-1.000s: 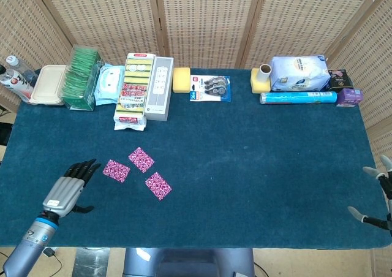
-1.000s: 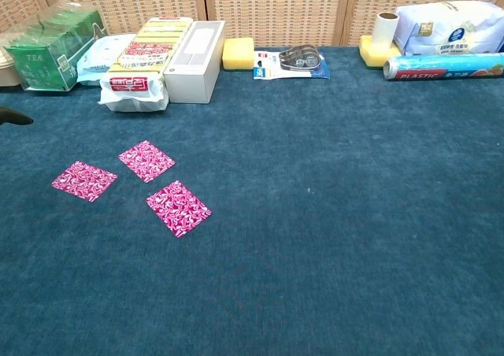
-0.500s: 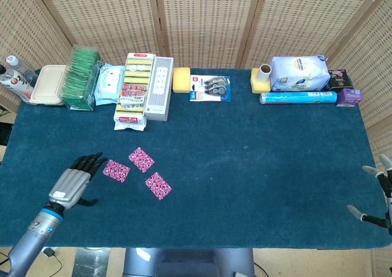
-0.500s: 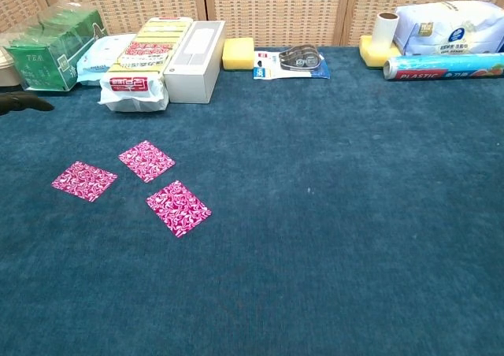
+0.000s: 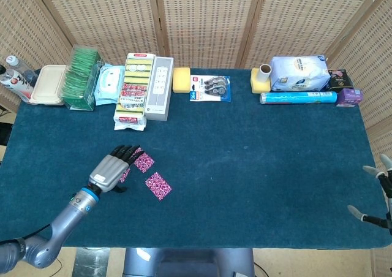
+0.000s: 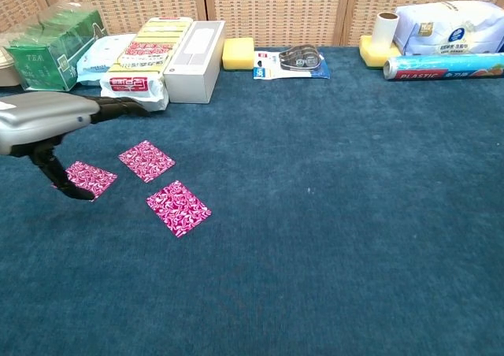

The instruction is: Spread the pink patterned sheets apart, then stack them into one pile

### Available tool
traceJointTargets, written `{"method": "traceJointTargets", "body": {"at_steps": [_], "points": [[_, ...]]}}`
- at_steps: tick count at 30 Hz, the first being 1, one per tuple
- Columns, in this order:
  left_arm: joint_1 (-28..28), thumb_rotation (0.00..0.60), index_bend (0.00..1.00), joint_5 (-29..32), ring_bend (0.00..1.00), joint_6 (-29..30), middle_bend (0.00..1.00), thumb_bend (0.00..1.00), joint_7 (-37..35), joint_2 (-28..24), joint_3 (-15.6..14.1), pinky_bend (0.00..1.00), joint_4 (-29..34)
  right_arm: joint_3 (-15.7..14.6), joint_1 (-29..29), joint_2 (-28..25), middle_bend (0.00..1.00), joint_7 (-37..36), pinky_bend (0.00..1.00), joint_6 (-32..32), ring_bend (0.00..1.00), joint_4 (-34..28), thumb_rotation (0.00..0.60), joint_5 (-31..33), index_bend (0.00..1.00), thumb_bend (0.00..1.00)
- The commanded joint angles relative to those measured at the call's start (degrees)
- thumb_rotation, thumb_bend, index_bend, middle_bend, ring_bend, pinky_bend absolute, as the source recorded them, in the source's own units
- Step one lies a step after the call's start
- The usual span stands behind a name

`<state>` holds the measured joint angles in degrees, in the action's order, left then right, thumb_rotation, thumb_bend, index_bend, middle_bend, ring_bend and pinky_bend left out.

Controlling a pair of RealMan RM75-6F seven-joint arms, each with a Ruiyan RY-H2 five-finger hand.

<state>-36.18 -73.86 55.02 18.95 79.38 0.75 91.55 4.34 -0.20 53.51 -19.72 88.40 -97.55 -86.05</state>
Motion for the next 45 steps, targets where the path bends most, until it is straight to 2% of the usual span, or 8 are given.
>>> {"method": "traceJointTargets", "body": {"at_steps": [1, 7, 11, 14, 21, 35, 45], "points": [[-0.76, 0.6, 0.0, 0.24, 0.0, -0.58, 0.0, 0.12, 1.11, 1.26, 0.62, 0.05, -0.59, 0.02, 0.01, -0.1, 0.0, -0.5, 0.0, -0.08, 0.0, 0.21, 0.6, 0.02, 0.21, 0.0], [-2.51, 0.6, 0.03, 4.48, 0.0, -2.67, 0.0, 0.16, 1.87, 2.71, 3.19, 0.05, -1.89, -0.14, -0.03, -0.23, 0.0, -1.06, 0.0, 0.1, 0.0, 0.28, 0.6, -0.57, 0.21, 0.0], [-4.17, 0.6, 0.14, 7.03, 0.0, -3.53, 0.0, 0.18, 5.28, 3.84, 4.34, 0.05, -3.6, -0.22, -0.07, -0.3, 0.0, -1.25, 0.0, 0.23, 0.0, 0.24, 0.6, -0.8, 0.21, 0.0], [-5.26, 0.6, 0.18, 9.36, 0.0, -4.01, 0.0, 0.18, 7.5, 5.47, 5.03, 0.05, -5.52, -0.22, 0.02, -0.29, 0.0, -1.52, 0.0, -0.05, 0.0, 0.3, 0.6, -0.65, 0.21, 0.0], [-6.33, 0.6, 0.18, 12.19, 0.0, -4.7, 0.0, 0.19, 8.46, 7.48, 5.6, 0.05, -8.78, -0.19, 0.11, -0.29, 0.0, -2.08, 0.0, -0.21, 0.0, 0.58, 0.6, -0.54, 0.21, 0.0], [-7.65, 0.6, 0.18, 13.22, 0.0, -6.88, 0.0, 0.2, 7.8, 10.78, 4.69, 0.05, -14.99, -0.05, 0.26, -0.26, 0.0, -1.95, 0.0, -0.55, 0.0, 0.43, 0.6, -0.05, 0.21, 0.0], [-8.99, 0.6, 0.19, 16.34, 0.0, -8.02, 0.0, 0.2, 10.41, 12.0, 4.84, 0.05, -15.74, 0.02, 0.25, -0.28, 0.0, -1.98, 0.0, -0.53, 0.0, 0.46, 0.6, 0.07, 0.21, 0.0]]}}
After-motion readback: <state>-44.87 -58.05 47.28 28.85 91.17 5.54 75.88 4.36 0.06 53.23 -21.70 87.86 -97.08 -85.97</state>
